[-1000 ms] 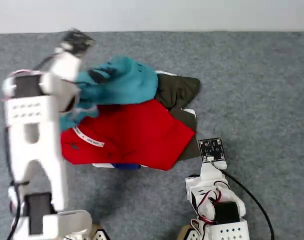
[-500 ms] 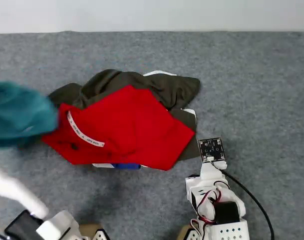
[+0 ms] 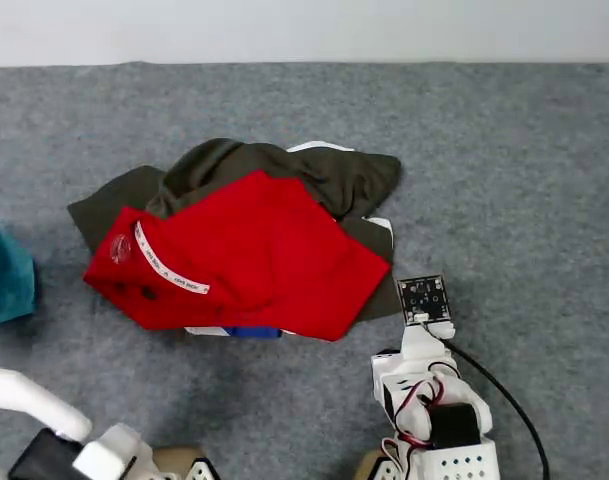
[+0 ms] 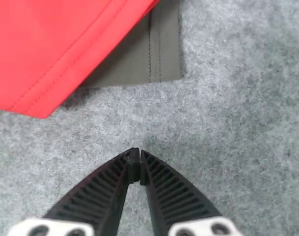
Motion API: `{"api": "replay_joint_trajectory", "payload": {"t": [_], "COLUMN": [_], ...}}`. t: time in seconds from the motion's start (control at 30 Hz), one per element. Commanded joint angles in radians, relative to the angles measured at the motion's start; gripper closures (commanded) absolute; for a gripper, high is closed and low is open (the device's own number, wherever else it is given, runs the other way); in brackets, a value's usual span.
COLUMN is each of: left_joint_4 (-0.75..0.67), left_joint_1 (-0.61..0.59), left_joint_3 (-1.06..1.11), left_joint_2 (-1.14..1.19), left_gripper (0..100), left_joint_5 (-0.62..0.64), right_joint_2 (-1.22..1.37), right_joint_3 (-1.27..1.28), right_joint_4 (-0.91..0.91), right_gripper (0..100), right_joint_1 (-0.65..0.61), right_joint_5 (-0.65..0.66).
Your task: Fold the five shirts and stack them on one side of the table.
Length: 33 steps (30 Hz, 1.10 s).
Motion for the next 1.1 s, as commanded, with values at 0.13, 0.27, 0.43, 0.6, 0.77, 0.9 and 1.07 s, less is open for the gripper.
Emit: {"api": "replay_joint_trajectory", "payload": {"t": [0.13,0.27,0.43,0.6,0.77,0.9,1.07], "left_joint_4": [0.091,0.245,0.253,0.163,0.068,-0.035,-0.137], "left_joint_1": [0.193,0.476,0.827,1.046,1.162,1.206,1.229], "left_joint_3": [-0.042,-0.042,0.064,0.208,0.243,0.24,0.239], "left_joint_2": [-0.161,-0.204,-0.17,-0.06,0.107,0.265,0.456], "left_gripper": [69,69,69,69,69,69,69], "left_joint_5": [-0.002,0.064,0.258,0.318,0.338,0.344,0.344], "right_joint_2": [-0.012,-0.012,-0.012,-0.012,-0.012,-0.012,-0.012], "right_joint_3": [0.012,0.012,0.012,0.012,0.012,0.012,0.012], "right_joint_4": [0.002,0.002,0.002,0.002,0.002,0.002,0.002], "right_gripper": [98.8,98.8,98.8,98.8,98.8,98.8,98.8], "right_joint_1": [-0.002,-0.002,-0.002,-0.002,-0.002,-0.002,-0.002], "right_joint_5": [-0.008,-0.008,-0.008,-0.008,-0.008,-0.008,-0.008]}}
